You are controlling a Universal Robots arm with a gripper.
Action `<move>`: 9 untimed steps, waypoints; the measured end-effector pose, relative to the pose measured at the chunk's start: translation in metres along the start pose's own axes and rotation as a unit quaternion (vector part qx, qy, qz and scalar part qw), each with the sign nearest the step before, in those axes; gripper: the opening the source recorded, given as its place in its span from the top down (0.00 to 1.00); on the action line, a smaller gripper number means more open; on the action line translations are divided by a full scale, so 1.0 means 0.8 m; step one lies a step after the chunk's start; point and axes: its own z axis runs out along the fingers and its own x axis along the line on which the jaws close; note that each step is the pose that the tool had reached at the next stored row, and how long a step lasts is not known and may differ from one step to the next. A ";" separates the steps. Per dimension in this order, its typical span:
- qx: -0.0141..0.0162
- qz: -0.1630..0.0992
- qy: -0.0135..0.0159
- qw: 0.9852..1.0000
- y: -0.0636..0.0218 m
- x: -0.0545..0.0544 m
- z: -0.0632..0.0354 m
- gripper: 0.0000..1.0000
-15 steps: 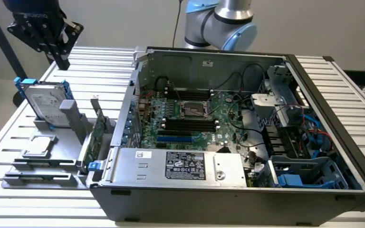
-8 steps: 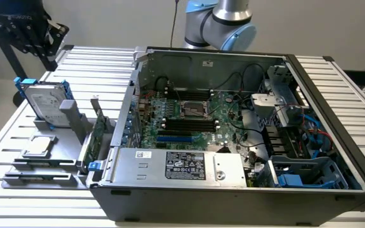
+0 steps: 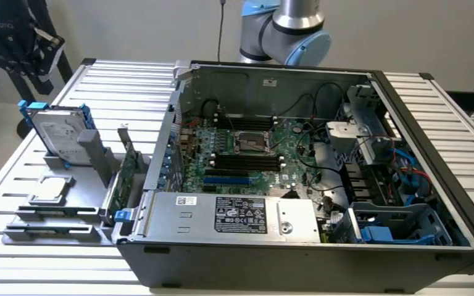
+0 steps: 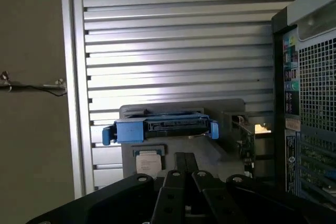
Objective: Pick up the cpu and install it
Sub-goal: 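Reach for the cpu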
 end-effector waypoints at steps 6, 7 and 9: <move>0.001 0.000 0.000 1.000 -0.002 0.034 0.002 0.89; 0.002 0.000 0.000 1.000 -0.003 0.038 0.002 0.89; 0.002 0.000 0.000 1.000 -0.003 0.040 0.002 0.89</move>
